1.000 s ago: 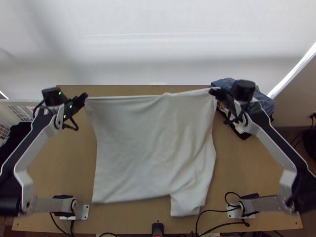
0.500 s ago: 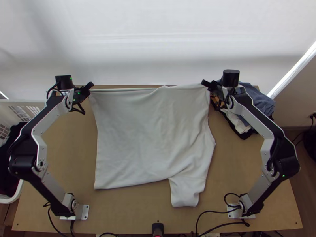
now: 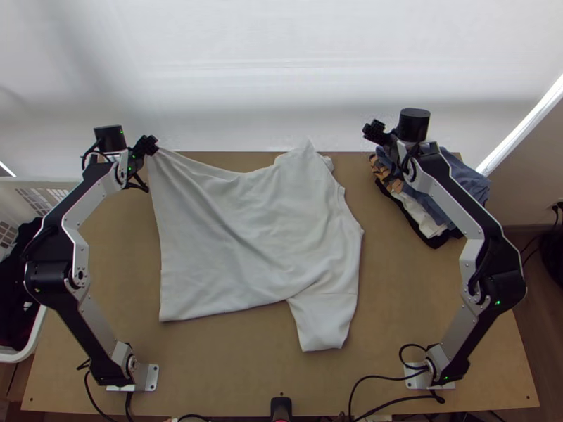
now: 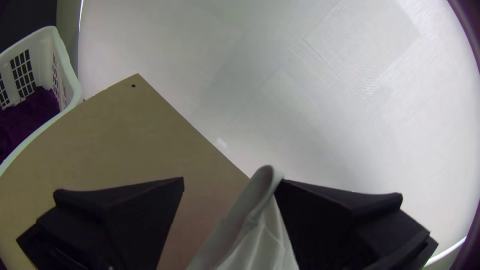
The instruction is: Fold the t-shirt
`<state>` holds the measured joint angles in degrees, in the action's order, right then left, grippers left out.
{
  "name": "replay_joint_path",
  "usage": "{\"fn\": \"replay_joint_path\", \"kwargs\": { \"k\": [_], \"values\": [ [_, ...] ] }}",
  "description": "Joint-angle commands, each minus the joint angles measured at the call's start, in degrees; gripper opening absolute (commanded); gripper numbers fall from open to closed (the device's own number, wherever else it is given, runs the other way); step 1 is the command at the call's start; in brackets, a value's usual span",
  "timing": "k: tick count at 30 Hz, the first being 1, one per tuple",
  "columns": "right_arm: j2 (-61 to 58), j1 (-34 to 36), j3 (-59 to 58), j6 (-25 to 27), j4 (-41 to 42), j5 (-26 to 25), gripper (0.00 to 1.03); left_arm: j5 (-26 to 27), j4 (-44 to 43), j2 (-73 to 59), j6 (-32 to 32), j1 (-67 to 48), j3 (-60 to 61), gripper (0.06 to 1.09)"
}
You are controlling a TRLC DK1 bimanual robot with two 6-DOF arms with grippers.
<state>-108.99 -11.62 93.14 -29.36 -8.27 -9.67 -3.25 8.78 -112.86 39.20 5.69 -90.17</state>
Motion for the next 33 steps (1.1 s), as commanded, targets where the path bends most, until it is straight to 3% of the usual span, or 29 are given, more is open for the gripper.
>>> {"fn": "replay_joint_path", "kwargs": {
  "k": [1,8,10,15,19,22,25,33],
  "values": [
    [3.43,-0.51,1.34,-1.13,-3.42,-0.44,0.97,0.35,-0.60,3.26,1.23,-0.16,-1.41,1.04],
    [13.36,-2.18,2.48,-7.37,-22.23,2.82,0.93,1.66,3.97,6.69,-0.70,-0.51,1.14,1.04],
    [16.79,-2.62,1.08,-7.90,-24.86,3.70,0.93,2.37,8.80,6.69,0.00,-0.42,0.70,1.04],
    [23.74,-2.62,-3.76,-8.34,-25.83,5.54,0.93,14.23,17.15,4.84,5.89,1.43,0.35,1.04],
    [26.55,-2.45,-5.25,-8.52,-31.19,7.39,0.93,14.94,19.79,6.60,6.06,2.04,1.23,1.04],
    [28.83,-2.53,-7.36,-11.50,-38.84,10.46,0.92,15.29,25.50,10.82,3.34,2.13,1.66,1.04],
    [33.49,-2.53,-13.07,-15.20,-42.79,14.77,0.86,15.20,31.21,16.97,-1.14,1.86,3.07,1.04],
    [43.60,-3.32,-27.14,-16.34,-50.44,18.55,0.86,15.02,44.40,32.44,-9.67,2.13,7.11,1.04]
  ]
}}
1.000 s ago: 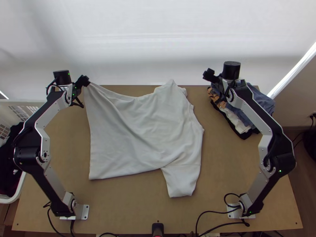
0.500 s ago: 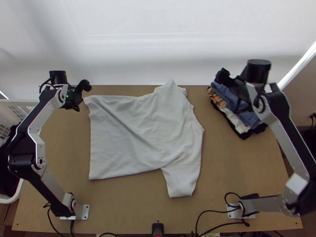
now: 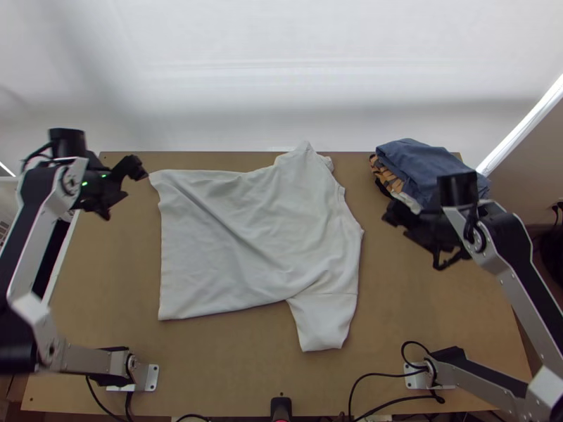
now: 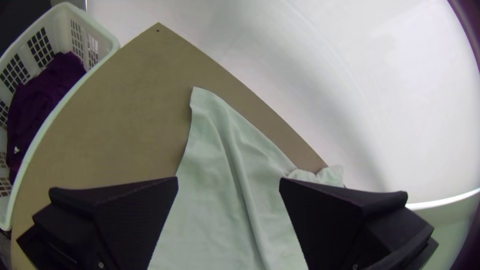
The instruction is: Fold the t-shirt
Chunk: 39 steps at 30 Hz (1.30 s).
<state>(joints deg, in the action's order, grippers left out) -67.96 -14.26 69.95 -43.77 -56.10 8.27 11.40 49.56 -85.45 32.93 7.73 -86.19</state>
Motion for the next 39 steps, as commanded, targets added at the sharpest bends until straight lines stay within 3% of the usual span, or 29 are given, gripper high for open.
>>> {"fn": "replay_joint_path", "kwargs": {
  "k": [1,6,11,25,39],
  "values": [
    [3.19,-1.12,-5.27,-1.50,-4.37,1.31,0.86,0.29,4.40,6.88,-3.75,0.10,4.10,1.04],
    [5.56,-3.23,-12.12,-1.32,-5.78,2.80,0.85,0.38,6.78,15.75,-4.01,-0.78,9.55,1.04],
    [6.18,-4.99,-17.57,-0.18,-4.81,3.50,0.68,0.29,8.45,21.03,-2.69,-1.93,12.45,1.04],
    [5.12,-7.80,-29.70,10.55,4.68,12.47,0.68,-0.41,11.08,24.72,-3.48,-1.84,13.07,1.04],
    [-3.67,-9.03,-31.81,12.30,14.08,15.28,0.68,-1.91,11.08,23.57,-4.36,-1.93,11.57,1.04]
  ]
}}
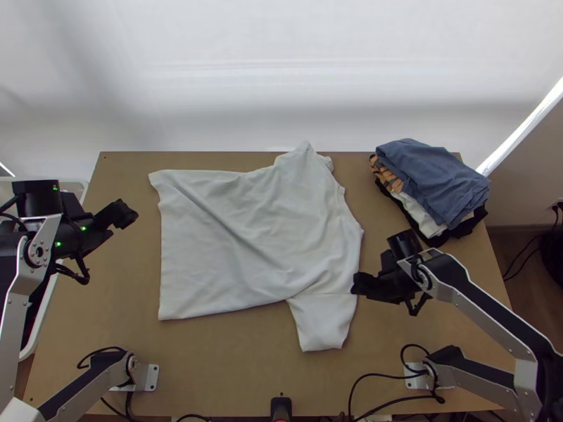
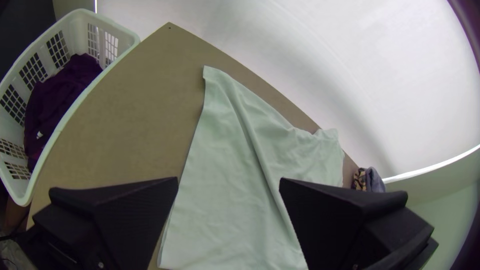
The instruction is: Fold the t-shirt
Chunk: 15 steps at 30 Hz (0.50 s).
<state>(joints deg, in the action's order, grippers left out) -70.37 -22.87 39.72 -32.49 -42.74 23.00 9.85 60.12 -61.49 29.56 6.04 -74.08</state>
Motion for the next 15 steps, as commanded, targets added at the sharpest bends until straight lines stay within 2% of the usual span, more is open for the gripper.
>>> {"fn": "replay_joint_path", "kwargs": {
  "k": [1,3,4,6,15],
  "values": [
    [-1.44,-0.51,-1.76,1.11,1.17,0.55,0.68,-0.35,0.53,-0.47,-1.08,-0.24,-0.62,1.04],
    [-1.88,-0.51,-1.84,1.55,1.70,0.73,0.64,-0.44,0.61,-0.82,-1.35,-0.24,-0.71,1.04],
    [-1.88,-0.51,-1.93,1.64,2.31,0.73,0.56,-0.44,0.61,-0.82,-1.52,-0.24,-0.71,1.04],
    [-1.79,-0.33,-2.37,1.46,3.81,0.73,0.45,-0.44,0.61,-0.82,-1.70,-0.24,-0.62,1.04],
    [-3.37,-0.68,-2.99,1.64,4.95,0.64,0.45,-0.44,0.79,-0.82,-1.96,-0.33,-0.27,1.04]
  ]
}}
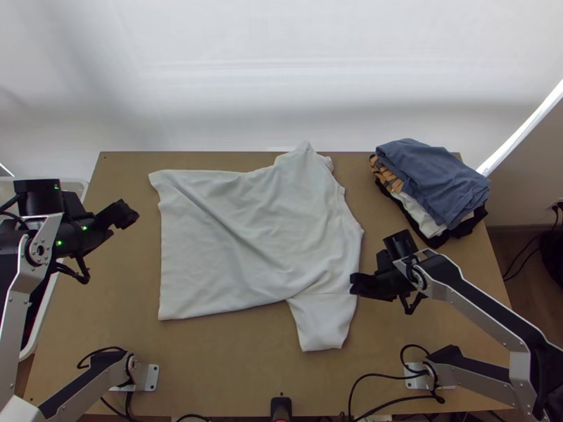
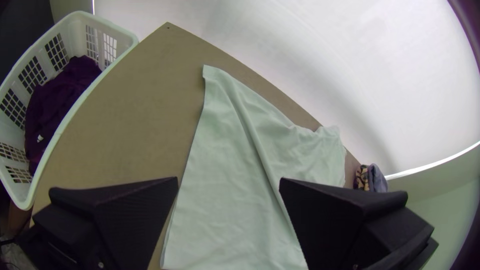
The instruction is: Fold the t-shirt
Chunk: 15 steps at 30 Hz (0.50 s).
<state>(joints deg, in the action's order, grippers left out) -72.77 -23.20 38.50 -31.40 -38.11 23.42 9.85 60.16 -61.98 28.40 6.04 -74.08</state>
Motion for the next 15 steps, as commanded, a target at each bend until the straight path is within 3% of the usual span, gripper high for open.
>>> {"fn": "replay_joint_path", "kwargs": {
  "k": [1,15],
  "values": [
    [-0.97,-0.35,-1.94,0.55,0.31,0.22,0.45,-0.44,0.83,-0.34,-0.81,-0.33,-0.27,1.04],
    [-4.04,-0.53,-4.49,0.37,5.15,0.22,0.45,-0.53,2.59,-0.08,-2.04,-0.77,-0.01,1.04]
  ]
}}
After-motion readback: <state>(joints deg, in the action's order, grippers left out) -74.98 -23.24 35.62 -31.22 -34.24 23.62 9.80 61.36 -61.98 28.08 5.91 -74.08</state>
